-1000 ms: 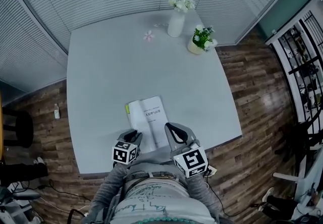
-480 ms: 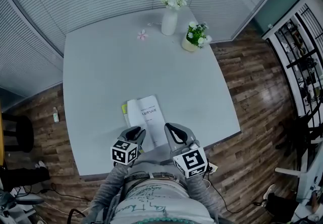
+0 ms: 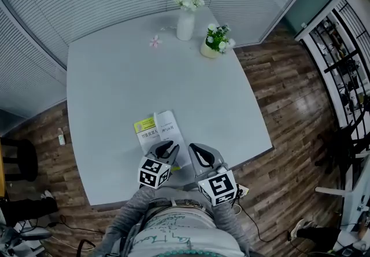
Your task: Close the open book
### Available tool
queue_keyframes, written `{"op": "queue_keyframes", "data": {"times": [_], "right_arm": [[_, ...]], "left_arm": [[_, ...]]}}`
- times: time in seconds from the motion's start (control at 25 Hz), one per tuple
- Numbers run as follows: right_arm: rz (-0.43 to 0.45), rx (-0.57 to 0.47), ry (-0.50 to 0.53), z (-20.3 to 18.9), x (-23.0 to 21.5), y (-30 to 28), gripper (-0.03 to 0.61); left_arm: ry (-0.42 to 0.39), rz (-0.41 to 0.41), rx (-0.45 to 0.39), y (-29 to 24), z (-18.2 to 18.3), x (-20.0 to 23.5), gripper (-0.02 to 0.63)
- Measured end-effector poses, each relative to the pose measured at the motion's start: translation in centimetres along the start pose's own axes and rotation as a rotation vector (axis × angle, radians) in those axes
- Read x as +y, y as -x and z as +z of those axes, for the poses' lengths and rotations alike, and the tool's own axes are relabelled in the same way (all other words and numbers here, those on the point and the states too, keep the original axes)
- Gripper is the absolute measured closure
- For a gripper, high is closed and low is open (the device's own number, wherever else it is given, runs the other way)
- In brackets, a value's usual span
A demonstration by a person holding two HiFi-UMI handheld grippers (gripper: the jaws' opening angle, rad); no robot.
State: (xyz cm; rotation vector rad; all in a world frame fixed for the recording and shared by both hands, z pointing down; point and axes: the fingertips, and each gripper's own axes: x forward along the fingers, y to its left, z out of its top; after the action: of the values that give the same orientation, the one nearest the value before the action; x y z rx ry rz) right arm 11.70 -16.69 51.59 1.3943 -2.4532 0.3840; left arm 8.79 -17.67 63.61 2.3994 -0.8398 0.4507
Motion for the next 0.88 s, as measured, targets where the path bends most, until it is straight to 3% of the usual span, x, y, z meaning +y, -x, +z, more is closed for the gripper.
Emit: {"op": "queue_keyframes", "data": {"times": [0.24, 0.44, 0.56, 0.88], "right_arm": [[-0.029, 0.007, -0.012, -0.3, -1.4, 0.7, 0.578], [-0.05, 0.012, -0.023, -0.6, -2.2, 1.4, 0.577], [-0.059, 0.014, -0.027, -0.8, -2.6, 1.8, 0.578], [-0.06, 0.018, -0.029, -1.1, -3.2, 1.5, 0.578]], "left_arm": [[-0.001, -0.072, -0.004, -3.7, 0.1, -1.9, 0.522], [0.03, -0.036, 0.132, -6.4, -3.4, -1.2, 0.522], [0.053, -0.014, 0.142, -6.7, -4.1, -0.9, 0.522], [0.001, -0.013, 0.205, -7.3, -4.9, -1.0, 0.522]]}}
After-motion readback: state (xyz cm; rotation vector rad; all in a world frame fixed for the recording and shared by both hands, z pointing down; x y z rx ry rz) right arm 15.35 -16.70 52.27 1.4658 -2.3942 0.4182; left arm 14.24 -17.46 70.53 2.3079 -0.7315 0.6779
